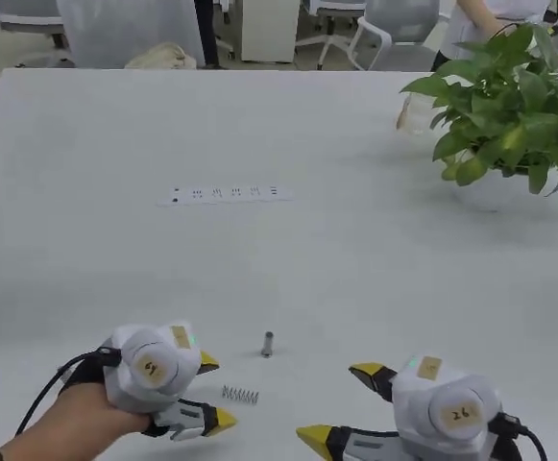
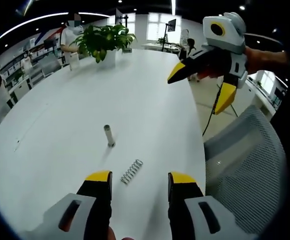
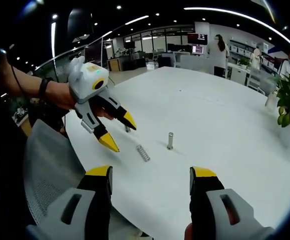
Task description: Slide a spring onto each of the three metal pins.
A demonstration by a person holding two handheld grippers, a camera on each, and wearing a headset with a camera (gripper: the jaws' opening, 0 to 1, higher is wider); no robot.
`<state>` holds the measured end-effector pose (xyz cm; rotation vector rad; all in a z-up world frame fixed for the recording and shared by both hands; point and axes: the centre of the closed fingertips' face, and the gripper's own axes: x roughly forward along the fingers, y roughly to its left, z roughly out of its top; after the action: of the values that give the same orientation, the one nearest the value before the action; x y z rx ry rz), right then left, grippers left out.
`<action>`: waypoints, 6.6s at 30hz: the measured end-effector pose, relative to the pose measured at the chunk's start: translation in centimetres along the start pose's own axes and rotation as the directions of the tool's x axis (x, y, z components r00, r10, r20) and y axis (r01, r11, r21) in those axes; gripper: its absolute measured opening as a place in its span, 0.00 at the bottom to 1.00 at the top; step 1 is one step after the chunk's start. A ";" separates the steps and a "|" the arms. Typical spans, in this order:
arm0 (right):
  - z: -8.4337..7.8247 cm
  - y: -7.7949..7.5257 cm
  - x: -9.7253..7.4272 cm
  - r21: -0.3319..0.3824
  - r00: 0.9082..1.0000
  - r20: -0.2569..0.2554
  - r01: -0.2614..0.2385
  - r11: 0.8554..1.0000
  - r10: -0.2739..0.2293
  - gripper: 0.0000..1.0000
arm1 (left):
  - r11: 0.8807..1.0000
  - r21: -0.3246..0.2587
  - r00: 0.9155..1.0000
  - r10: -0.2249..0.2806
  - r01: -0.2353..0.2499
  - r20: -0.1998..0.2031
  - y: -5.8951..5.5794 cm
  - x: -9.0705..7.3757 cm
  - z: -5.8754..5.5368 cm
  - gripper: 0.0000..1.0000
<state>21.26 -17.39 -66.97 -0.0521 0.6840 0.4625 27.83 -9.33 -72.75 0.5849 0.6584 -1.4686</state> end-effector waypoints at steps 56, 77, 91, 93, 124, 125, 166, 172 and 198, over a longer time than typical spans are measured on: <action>0.5 0.9 0.9 -0.022 0.998 0.010 -0.059 0.998 0.059 0.61 | 1.000 -0.006 0.993 0.016 -0.016 -0.121 -1.6 1.8 -4.5 0.03; 1.6 2.9 1.9 -0.050 0.993 0.018 -0.112 0.993 0.113 0.59 | 0.995 -0.036 0.995 0.095 -0.095 -0.004 -1.3 -3.2 -2.4 0.03; 2.6 4.4 2.5 -0.069 0.986 0.023 -0.163 0.984 0.165 0.55 | 0.991 -0.032 0.990 0.135 -0.133 0.041 -1.2 -5.6 -1.5 0.03; 2.8 4.6 2.7 -0.072 0.985 0.024 -0.172 0.983 0.174 0.55 | 0.990 -0.031 0.989 0.140 -0.139 0.048 -1.2 -5.9 -1.4 0.03; 5.2 10.7 5.6 -0.096 0.894 0.011 -0.444 0.891 0.447 0.37 | 0.984 0.053 0.982 0.164 -0.170 0.096 -3.8 -9.6 -0.3 0.03; 5.2 11.0 5.7 -0.098 0.889 0.007 -0.456 0.885 0.458 0.36 | 0.984 0.055 0.982 0.163 -0.169 0.097 -3.8 -9.6 -0.2 0.03; 7.7 16.4 6.4 -0.194 0.823 -0.092 -0.567 0.801 0.561 0.08 | 0.977 0.088 0.977 0.182 -0.192 0.108 -4.2 -11.9 -2.3 0.02; 7.9 16.1 6.2 -0.206 0.834 -0.093 -0.550 0.809 0.544 0.08 | 0.978 0.087 0.975 0.180 -0.192 0.127 -4.1 -11.8 -2.0 0.02; 7.6 15.3 5.9 -0.331 0.833 -0.218 -0.554 0.764 0.509 0.12 | 0.975 0.107 0.969 0.174 -0.194 0.173 -3.9 -12.3 -0.6 0.02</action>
<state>23.26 0.14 -63.12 -0.2604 0.7109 1.1564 23.97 -0.42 -64.28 0.5972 0.3767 -1.3710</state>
